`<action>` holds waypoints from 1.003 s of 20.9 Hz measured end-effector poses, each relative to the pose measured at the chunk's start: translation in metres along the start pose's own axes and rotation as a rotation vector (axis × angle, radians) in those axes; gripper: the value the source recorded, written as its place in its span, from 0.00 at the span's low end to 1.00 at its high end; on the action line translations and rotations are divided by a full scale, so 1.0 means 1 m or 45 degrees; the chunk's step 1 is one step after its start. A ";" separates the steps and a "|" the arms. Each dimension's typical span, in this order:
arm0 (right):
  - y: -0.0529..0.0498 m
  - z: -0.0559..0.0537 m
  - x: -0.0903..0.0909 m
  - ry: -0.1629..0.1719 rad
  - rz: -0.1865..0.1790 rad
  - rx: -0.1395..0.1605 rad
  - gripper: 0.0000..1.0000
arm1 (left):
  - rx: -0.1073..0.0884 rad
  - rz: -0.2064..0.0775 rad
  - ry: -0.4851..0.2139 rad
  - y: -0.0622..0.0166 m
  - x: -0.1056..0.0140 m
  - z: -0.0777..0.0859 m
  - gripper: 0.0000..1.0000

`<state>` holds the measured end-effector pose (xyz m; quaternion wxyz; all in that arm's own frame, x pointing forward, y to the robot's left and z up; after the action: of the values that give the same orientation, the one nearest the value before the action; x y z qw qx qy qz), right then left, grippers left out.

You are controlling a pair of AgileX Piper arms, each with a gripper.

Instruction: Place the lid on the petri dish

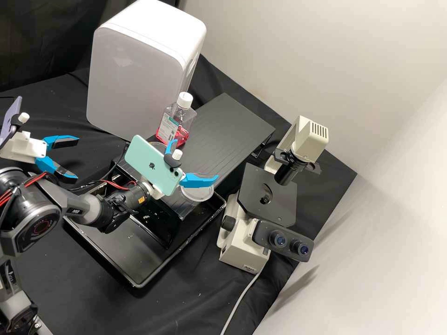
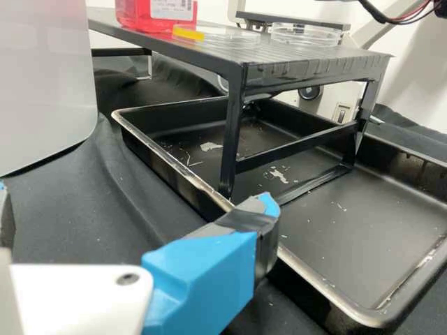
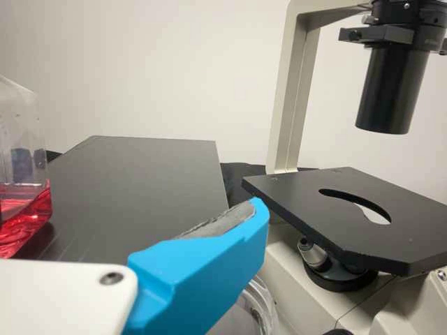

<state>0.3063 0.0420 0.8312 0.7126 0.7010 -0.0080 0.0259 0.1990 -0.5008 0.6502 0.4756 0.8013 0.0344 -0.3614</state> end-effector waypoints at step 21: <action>-0.022 -0.033 -0.014 0.147 -0.097 0.002 1.00 | 0.009 -0.005 -0.006 -0.0010 0.000 0.001 1.00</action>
<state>0.2924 0.0743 0.8077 0.7119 0.6986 0.0599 0.0391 0.1981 -0.5013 0.6491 0.4722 0.8020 0.0336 -0.3643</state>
